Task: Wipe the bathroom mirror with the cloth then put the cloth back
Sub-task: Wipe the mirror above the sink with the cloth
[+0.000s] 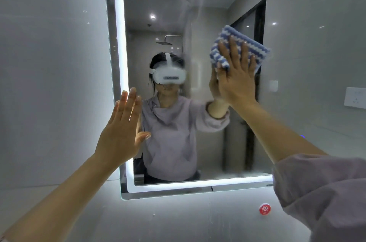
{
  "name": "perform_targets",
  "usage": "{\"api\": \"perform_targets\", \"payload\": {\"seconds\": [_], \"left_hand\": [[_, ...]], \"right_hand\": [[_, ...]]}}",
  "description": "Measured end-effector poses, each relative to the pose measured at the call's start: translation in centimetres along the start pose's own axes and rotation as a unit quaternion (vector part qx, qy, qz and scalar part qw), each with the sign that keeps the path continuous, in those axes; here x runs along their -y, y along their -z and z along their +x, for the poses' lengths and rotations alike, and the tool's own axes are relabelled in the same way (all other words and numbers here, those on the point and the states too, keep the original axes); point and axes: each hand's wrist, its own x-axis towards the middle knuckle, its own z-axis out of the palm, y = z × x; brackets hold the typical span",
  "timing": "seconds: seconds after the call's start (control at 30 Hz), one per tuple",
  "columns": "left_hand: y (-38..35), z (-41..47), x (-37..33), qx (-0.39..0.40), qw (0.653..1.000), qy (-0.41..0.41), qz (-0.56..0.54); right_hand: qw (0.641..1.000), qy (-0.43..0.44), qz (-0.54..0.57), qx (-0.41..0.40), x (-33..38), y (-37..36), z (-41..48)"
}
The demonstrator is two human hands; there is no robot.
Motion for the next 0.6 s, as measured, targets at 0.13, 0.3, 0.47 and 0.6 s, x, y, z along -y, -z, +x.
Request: {"api": "perform_targets", "payload": {"seconds": [0.13,0.3,0.47,0.6], "left_hand": [[-0.1,-0.1,0.0,-0.001,1.0,-0.002,0.007],[-0.2,0.0,0.1,0.0,1.0,-0.004,0.015],[-0.4,0.0,0.2,0.005,1.0,0.002,0.015],[-0.4,0.0,0.2,0.006,1.0,0.007,0.012]], "right_hand": [[0.998,-0.046,0.0,-0.032,-0.1,0.0,0.0],[0.996,-0.073,0.017,-0.04,1.6,-0.7,-0.4],[0.998,0.038,-0.041,-0.021,4.7,-2.2,-1.9],[0.992,0.113,-0.052,0.001,8.3,-3.3,-2.8]]}}
